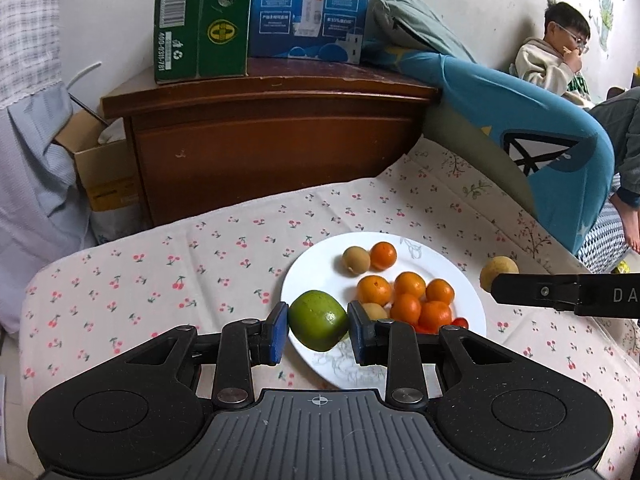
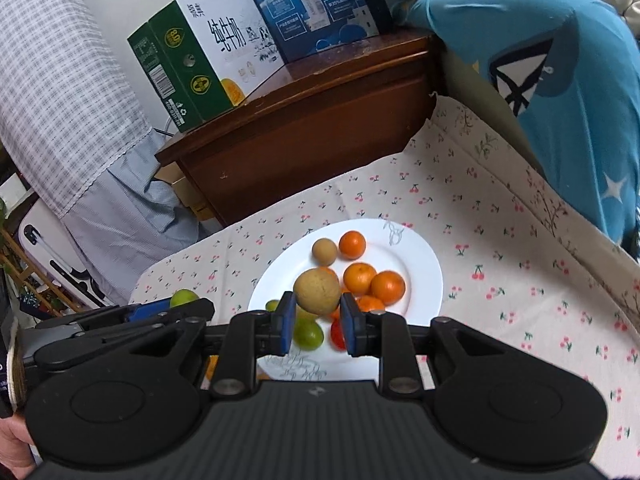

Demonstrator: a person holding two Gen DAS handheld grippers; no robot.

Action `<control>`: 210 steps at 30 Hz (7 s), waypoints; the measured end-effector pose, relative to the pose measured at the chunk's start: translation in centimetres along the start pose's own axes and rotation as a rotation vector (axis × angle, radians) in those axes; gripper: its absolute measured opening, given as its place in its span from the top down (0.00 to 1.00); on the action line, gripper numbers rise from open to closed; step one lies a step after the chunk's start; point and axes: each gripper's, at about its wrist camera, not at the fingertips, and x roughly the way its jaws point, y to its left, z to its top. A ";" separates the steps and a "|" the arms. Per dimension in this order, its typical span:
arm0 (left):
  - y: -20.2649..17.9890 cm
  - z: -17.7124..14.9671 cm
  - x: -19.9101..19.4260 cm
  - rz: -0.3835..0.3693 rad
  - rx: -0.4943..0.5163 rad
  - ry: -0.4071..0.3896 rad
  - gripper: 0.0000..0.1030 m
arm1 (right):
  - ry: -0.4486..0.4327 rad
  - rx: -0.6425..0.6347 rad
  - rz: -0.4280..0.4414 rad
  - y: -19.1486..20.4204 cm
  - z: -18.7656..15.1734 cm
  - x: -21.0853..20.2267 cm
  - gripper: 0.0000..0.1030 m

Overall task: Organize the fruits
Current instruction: 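Carry the green fruit and kiwi over the white plate with both tools, then lower the green fruit and kiwi onto the plate and open both tools, then withdraw both open tools from the plate back to the last fruits, then grasp the mandarin with the left tool while the right tool grasps the kiwi, then carry the mandarin and kiwi over the white plate with both tools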

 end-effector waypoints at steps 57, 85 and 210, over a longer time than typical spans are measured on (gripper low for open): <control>1.1 0.9 0.4 0.013 -0.078 0.076 0.58 | 0.027 0.104 -0.034 0.1 -0.5 2.4 0.74; 3.1 -6.3 -2.8 0.112 -0.104 0.178 0.58 | 0.152 0.004 0.003 3.7 -9.5 -1.3 0.74; -1.4 -2.0 3.1 -0.047 -0.006 0.125 0.71 | -0.003 0.087 -0.058 -2.8 1.7 2.4 0.78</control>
